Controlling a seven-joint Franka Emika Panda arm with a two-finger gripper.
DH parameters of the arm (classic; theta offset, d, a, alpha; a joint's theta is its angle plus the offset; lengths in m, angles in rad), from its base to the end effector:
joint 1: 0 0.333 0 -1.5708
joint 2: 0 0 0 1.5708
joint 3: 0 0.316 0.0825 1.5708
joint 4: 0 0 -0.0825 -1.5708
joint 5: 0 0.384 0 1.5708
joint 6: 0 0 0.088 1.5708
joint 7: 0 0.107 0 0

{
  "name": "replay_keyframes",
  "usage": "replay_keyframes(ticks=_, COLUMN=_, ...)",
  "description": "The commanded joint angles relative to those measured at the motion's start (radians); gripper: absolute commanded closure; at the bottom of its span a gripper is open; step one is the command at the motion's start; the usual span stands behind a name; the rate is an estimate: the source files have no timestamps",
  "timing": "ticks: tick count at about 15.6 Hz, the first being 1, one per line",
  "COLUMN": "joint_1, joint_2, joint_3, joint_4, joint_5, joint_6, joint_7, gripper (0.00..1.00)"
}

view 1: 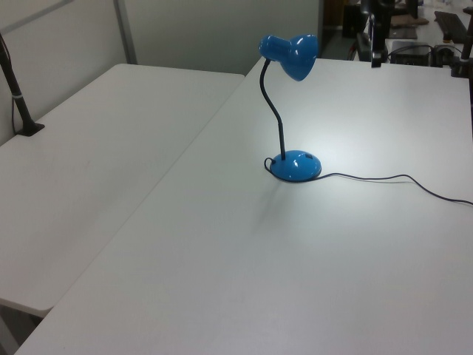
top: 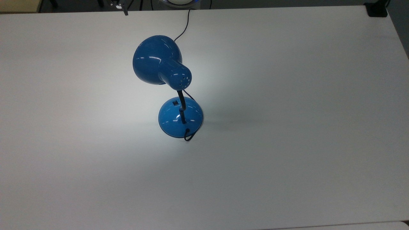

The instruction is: Turn on the lamp

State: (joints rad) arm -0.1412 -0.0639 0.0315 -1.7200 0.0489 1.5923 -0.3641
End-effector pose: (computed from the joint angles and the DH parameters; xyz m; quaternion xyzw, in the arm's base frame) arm 0.5302 -0.0527 0.5908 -0.9913 -0.1254 0.0255 0.0302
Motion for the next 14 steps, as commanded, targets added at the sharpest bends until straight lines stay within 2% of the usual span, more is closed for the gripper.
replay_keyframes(ticks=1, joint_1=0.015, joint_2=0.013, joint_3=-0.005, joint_4=0.094, joint_5=-0.001, joint_6=-0.012, joint_7=0.066, gripper=0.0)
replay_keyframes(ticks=5, joint_1=0.029, joint_2=0.022, joint_3=-0.005, joint_4=0.089, joint_5=-0.004, joint_6=0.053, joint_7=0.189, gripper=0.0)
replay_keyframes(ticks=14, joint_1=0.043, joint_2=0.027, joint_3=-0.019, joint_4=0.096, joint_5=-0.012, joint_6=0.066, joint_7=0.203, gripper=0.0)
